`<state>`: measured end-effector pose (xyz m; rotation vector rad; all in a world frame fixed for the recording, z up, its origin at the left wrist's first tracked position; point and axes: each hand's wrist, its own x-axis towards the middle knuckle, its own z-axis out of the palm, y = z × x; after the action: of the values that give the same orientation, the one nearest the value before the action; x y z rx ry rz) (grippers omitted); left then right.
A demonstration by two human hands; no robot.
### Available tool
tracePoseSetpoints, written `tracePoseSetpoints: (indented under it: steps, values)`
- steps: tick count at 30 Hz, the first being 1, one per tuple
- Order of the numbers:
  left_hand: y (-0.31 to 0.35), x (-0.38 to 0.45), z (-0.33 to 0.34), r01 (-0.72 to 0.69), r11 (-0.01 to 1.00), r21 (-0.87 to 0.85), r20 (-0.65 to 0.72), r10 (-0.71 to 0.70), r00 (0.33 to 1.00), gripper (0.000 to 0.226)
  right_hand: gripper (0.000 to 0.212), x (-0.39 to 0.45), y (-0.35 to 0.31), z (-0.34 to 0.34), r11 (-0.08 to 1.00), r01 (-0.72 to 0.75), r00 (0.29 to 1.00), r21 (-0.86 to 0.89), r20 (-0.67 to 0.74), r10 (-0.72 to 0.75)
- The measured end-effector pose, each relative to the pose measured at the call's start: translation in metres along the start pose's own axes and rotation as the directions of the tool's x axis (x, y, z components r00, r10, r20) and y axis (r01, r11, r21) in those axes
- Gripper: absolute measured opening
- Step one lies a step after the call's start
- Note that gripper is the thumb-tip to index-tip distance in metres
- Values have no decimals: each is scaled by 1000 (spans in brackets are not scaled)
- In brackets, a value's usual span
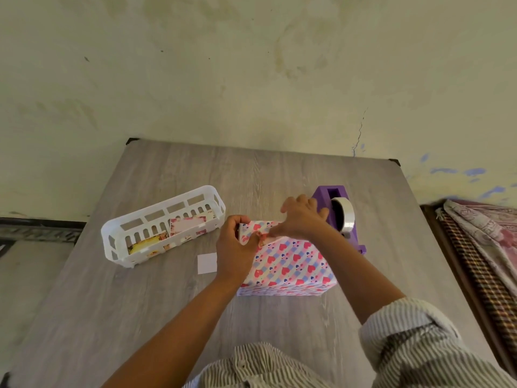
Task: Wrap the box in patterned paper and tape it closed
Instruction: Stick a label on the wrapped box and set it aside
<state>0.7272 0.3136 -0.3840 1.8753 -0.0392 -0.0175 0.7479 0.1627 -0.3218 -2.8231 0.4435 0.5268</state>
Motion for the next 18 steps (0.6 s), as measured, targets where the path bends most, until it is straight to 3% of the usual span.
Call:
tracePoseSetpoints:
  steps: [4,10,14,16,18]
  values:
    - [0,0,0,18,1000,-12,17,-18,1000,26,81,5,41,-12,989,-148,988,0,35,148]
    - [3,-1,-1,7,1000,6,-10,-6,1000,26,80,2,3,1,999,30,999,-23,26,-29]
    - [4,-2,-1,32,999,9,41,-33,999,24,81,5,40,-6,988,-148,989,45,35,147]
    - [8,-1,-2,-91,981,173,28,87,996,22,77,5,53,-8,975,-210,977,71,43,207]
    - [19,4,-4,-351,797,492,165,311,936,29,79,5,55,-5,971,-218,976,101,39,215]
